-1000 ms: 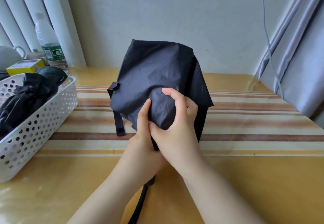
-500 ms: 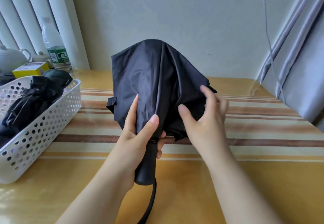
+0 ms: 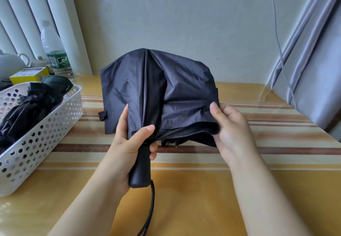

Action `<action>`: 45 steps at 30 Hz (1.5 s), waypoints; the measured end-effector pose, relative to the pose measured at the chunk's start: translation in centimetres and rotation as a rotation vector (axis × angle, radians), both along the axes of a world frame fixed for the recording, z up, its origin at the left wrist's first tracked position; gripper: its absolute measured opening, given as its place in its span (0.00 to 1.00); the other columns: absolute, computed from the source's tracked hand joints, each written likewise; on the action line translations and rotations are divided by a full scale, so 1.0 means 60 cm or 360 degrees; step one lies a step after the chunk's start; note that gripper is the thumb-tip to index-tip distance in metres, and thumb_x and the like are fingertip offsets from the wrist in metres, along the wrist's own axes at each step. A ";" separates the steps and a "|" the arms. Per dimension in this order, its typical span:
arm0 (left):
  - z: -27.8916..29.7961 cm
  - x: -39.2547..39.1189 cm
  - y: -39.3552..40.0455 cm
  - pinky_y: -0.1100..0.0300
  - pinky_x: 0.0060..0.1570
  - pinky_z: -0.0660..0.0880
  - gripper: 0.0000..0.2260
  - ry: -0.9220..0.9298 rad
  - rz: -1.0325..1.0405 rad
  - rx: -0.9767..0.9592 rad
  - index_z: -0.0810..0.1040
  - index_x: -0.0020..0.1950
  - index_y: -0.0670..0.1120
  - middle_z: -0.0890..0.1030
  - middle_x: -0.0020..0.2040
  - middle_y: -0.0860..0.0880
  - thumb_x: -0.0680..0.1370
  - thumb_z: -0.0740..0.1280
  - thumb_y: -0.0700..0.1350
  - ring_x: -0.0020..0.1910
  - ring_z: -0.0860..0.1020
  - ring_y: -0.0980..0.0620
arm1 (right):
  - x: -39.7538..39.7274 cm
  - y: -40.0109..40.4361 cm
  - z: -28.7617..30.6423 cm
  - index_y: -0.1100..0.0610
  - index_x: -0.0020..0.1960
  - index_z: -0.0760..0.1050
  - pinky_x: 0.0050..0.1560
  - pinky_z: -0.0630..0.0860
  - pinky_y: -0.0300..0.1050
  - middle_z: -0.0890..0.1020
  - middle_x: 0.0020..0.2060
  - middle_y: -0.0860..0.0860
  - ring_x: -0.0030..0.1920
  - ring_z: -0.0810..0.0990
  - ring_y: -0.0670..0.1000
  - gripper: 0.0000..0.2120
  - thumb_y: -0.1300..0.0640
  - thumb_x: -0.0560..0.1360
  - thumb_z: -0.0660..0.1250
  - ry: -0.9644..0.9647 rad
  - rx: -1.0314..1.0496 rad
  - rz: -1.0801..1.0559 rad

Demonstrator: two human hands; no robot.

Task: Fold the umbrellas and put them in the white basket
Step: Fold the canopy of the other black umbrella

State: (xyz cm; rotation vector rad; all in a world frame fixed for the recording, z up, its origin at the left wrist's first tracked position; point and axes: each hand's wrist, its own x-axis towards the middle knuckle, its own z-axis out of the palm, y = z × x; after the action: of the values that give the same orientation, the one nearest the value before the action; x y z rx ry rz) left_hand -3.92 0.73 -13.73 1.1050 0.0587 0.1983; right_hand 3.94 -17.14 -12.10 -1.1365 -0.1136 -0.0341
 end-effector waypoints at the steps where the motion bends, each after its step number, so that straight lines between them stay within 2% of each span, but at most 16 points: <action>1: -0.002 0.001 0.001 0.61 0.25 0.69 0.38 0.0009 0.0002 0.0007 0.64 0.69 0.69 0.80 0.35 0.52 0.64 0.71 0.43 0.27 0.70 0.52 | 0.002 0.002 -0.008 0.60 0.48 0.79 0.49 0.81 0.46 0.85 0.44 0.54 0.49 0.84 0.53 0.08 0.61 0.80 0.62 0.0052 -0.0102 -0.0074; 5: -0.011 0.004 0.007 0.60 0.26 0.71 0.35 0.0031 0.0055 0.0060 0.65 0.69 0.69 0.80 0.38 0.50 0.69 0.71 0.41 0.28 0.71 0.51 | -0.002 -0.015 -0.008 0.39 0.68 0.67 0.60 0.75 0.49 0.81 0.57 0.45 0.59 0.80 0.46 0.21 0.46 0.77 0.66 -0.0183 -0.0954 -0.0091; 9: -0.014 0.010 0.014 0.59 0.28 0.72 0.28 0.0062 0.0190 0.0066 0.66 0.64 0.71 0.80 0.40 0.49 0.76 0.68 0.40 0.28 0.72 0.51 | -0.030 -0.005 0.006 0.28 0.72 0.52 0.52 0.74 0.33 0.65 0.69 0.33 0.52 0.79 0.34 0.42 0.62 0.74 0.70 -0.0559 -0.1332 0.0439; 13: -0.016 0.012 0.018 0.59 0.28 0.72 0.29 0.0032 0.0242 0.0079 0.64 0.68 0.69 0.81 0.39 0.51 0.76 0.68 0.42 0.28 0.72 0.52 | -0.034 0.029 -0.015 0.42 0.71 0.68 0.30 0.65 0.29 0.78 0.49 0.38 0.26 0.71 0.44 0.30 0.66 0.75 0.63 -0.0783 -0.1617 -0.0120; 20: -0.015 0.002 0.004 0.58 0.33 0.74 0.29 -0.0021 0.0151 0.0267 0.62 0.69 0.72 0.82 0.47 0.53 0.75 0.68 0.48 0.31 0.73 0.49 | -0.030 0.035 -0.027 0.48 0.69 0.73 0.33 0.62 0.41 0.70 0.29 0.44 0.29 0.65 0.48 0.27 0.64 0.72 0.68 -0.0644 -0.2040 -0.0939; 22: -0.014 0.003 0.003 0.57 0.32 0.73 0.30 -0.0028 0.0167 0.0221 0.61 0.69 0.72 0.81 0.47 0.53 0.75 0.68 0.48 0.31 0.73 0.49 | -0.031 0.026 -0.023 0.54 0.64 0.78 0.33 0.66 0.40 0.77 0.33 0.48 0.30 0.67 0.51 0.28 0.72 0.68 0.62 -0.0869 -0.1898 -0.1078; 24: -0.012 0.004 0.006 0.57 0.30 0.73 0.31 -0.0043 0.0206 0.0113 0.61 0.70 0.72 0.81 0.51 0.50 0.73 0.69 0.48 0.30 0.73 0.50 | -0.038 0.020 -0.019 0.57 0.61 0.79 0.46 0.74 0.35 0.82 0.47 0.47 0.39 0.77 0.49 0.31 0.78 0.65 0.56 -0.1073 -0.1319 -0.1079; 26: -0.010 0.005 0.010 0.58 0.30 0.73 0.33 -0.0045 0.0247 0.0046 0.61 0.69 0.72 0.81 0.53 0.49 0.70 0.70 0.49 0.29 0.74 0.51 | -0.040 0.025 -0.005 0.51 0.60 0.78 0.62 0.75 0.43 0.81 0.58 0.48 0.59 0.79 0.47 0.33 0.79 0.67 0.53 -0.0804 -0.0536 -0.0738; 28: -0.009 0.005 0.011 0.57 0.30 0.73 0.35 -0.0046 0.0259 0.0032 0.62 0.69 0.72 0.80 0.54 0.47 0.68 0.71 0.49 0.30 0.74 0.51 | -0.041 0.040 0.011 0.49 0.61 0.77 0.57 0.78 0.48 0.81 0.60 0.50 0.61 0.80 0.51 0.28 0.74 0.74 0.54 -0.0286 0.0299 -0.0217; 30: -0.008 0.004 0.010 0.57 0.29 0.73 0.34 -0.0046 0.0247 -0.0008 0.63 0.68 0.72 0.80 0.54 0.46 0.68 0.71 0.48 0.29 0.74 0.50 | -0.038 0.043 0.022 0.53 0.62 0.77 0.47 0.81 0.47 0.83 0.57 0.50 0.56 0.83 0.53 0.20 0.68 0.79 0.54 0.0026 0.0658 0.0019; 32: -0.009 0.006 0.012 0.58 0.28 0.73 0.33 -0.0032 0.0229 -0.0012 0.62 0.69 0.71 0.81 0.51 0.47 0.69 0.70 0.48 0.29 0.74 0.51 | -0.038 0.029 0.022 0.51 0.57 0.79 0.43 0.80 0.43 0.85 0.49 0.45 0.51 0.84 0.50 0.16 0.66 0.79 0.57 -0.0048 0.0221 -0.0221; 35: -0.013 0.007 0.017 0.56 0.33 0.76 0.31 0.0016 0.0310 0.0050 0.61 0.70 0.71 0.82 0.56 0.51 0.75 0.69 0.48 0.30 0.76 0.53 | -0.024 -0.002 -0.003 0.48 0.58 0.77 0.40 0.76 0.44 0.82 0.46 0.41 0.43 0.81 0.48 0.17 0.64 0.73 0.69 -0.0676 -0.1605 -0.0902; 37: -0.015 0.008 0.023 0.55 0.36 0.76 0.30 0.0024 0.0346 0.0104 0.61 0.70 0.72 0.81 0.59 0.52 0.76 0.69 0.47 0.31 0.77 0.53 | -0.015 -0.004 -0.016 0.53 0.59 0.78 0.36 0.70 0.42 0.82 0.45 0.47 0.39 0.79 0.51 0.18 0.66 0.71 0.69 -0.0872 -0.2002 -0.1044; 40: -0.014 0.008 0.020 0.56 0.33 0.76 0.30 0.0024 0.0355 0.0110 0.61 0.69 0.72 0.80 0.59 0.51 0.76 0.69 0.46 0.30 0.76 0.53 | -0.021 0.005 -0.015 0.58 0.56 0.80 0.36 0.69 0.34 0.82 0.40 0.48 0.37 0.78 0.46 0.18 0.70 0.74 0.58 -0.0828 -0.1434 -0.1071; 43: -0.013 0.005 0.016 0.58 0.31 0.76 0.29 0.0004 0.0341 0.0103 0.63 0.68 0.73 0.80 0.58 0.50 0.76 0.68 0.45 0.30 0.75 0.52 | -0.030 0.014 0.012 0.48 0.58 0.77 0.46 0.80 0.42 0.83 0.52 0.47 0.51 0.83 0.46 0.22 0.70 0.79 0.53 -0.0381 -0.0319 -0.0424; 45: -0.013 0.004 0.019 0.57 0.32 0.76 0.28 0.0008 0.0331 0.0102 0.63 0.66 0.74 0.81 0.56 0.50 0.76 0.68 0.46 0.31 0.75 0.53 | -0.025 0.002 0.019 0.44 0.63 0.72 0.48 0.81 0.46 0.82 0.56 0.48 0.51 0.84 0.49 0.23 0.69 0.81 0.54 -0.0060 -0.0368 0.0011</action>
State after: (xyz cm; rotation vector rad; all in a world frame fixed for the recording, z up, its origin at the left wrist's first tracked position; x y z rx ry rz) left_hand -3.70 1.86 -14.53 1.1628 0.1730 0.3863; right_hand 2.46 -17.02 -10.95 -1.3667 -0.1580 -0.0368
